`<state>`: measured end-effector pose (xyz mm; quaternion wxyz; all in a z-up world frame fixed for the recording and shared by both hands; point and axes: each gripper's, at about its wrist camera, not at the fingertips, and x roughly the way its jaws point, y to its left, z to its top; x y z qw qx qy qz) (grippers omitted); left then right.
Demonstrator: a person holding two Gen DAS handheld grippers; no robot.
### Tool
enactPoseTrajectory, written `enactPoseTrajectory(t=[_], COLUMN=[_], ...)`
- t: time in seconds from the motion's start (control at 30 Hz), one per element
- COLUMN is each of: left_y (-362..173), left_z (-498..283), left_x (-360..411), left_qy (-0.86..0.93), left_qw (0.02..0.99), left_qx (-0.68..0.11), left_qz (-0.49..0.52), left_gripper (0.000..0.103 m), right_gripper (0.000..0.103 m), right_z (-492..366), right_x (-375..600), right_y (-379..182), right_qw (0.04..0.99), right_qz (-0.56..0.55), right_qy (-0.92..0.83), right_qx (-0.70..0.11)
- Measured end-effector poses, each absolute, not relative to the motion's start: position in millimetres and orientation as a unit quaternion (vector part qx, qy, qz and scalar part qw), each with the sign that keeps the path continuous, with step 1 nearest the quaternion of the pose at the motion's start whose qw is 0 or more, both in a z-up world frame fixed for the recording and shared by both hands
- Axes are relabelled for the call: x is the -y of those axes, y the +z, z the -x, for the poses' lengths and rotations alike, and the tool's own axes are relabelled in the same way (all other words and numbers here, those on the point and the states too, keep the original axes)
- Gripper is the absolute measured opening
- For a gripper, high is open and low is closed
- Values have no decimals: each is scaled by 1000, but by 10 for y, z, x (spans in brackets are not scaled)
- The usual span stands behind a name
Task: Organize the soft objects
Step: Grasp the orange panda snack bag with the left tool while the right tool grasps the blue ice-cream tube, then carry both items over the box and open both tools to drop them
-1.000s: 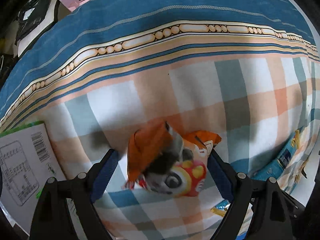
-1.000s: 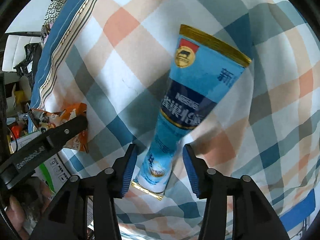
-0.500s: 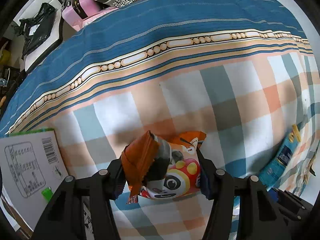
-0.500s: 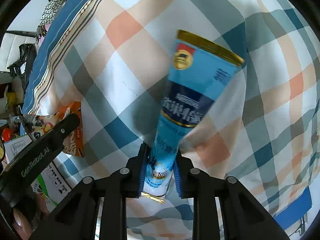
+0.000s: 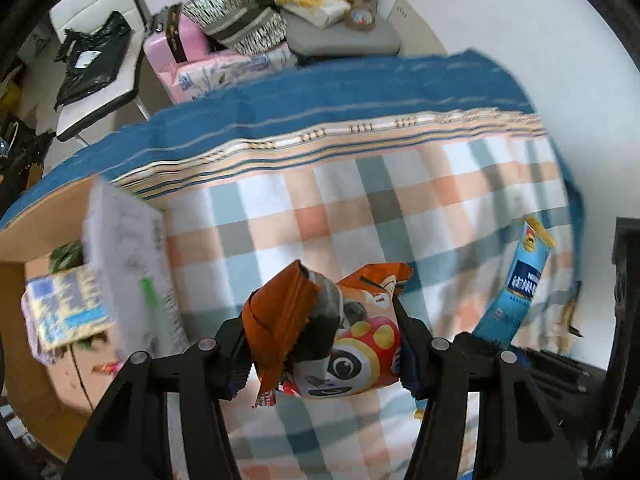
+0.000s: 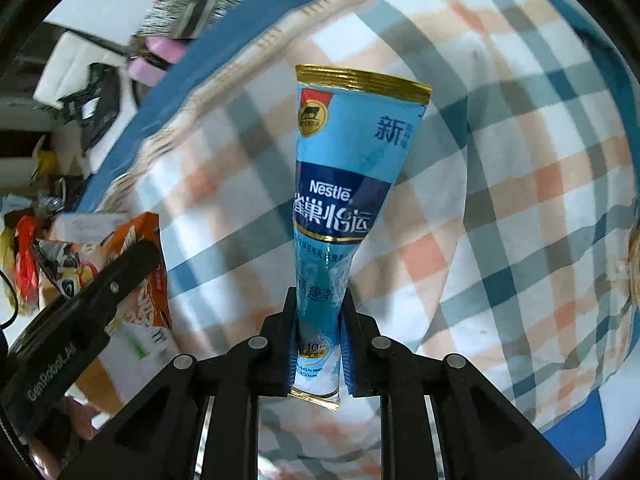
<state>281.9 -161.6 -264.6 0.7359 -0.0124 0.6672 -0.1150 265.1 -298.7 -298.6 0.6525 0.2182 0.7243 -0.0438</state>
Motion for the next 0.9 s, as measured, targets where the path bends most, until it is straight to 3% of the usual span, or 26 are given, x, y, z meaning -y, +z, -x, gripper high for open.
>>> enactPoseTrajectory(t=[0.43, 0.6, 0.9], left_y=[-1838, -1838, -2195], left_z=[-2236, -2068, -1881], left_x=[-6, -806, -1756], left_qy=[-68, -20, 44], left_qw=[772, 772, 756], left_qx=[-629, -629, -645], left_qz=[64, 85, 99], left_gripper=[55, 55, 55], right_gripper=[19, 19, 19], right_z=[-2309, -2240, -2209], right_x=[1863, 1039, -188], right_y=[-1627, -1491, -1788], right_qw=[713, 709, 680], right_qz=[-150, -114, -56], right_qy=[85, 128, 173], right_qx=[-680, -684, -711])
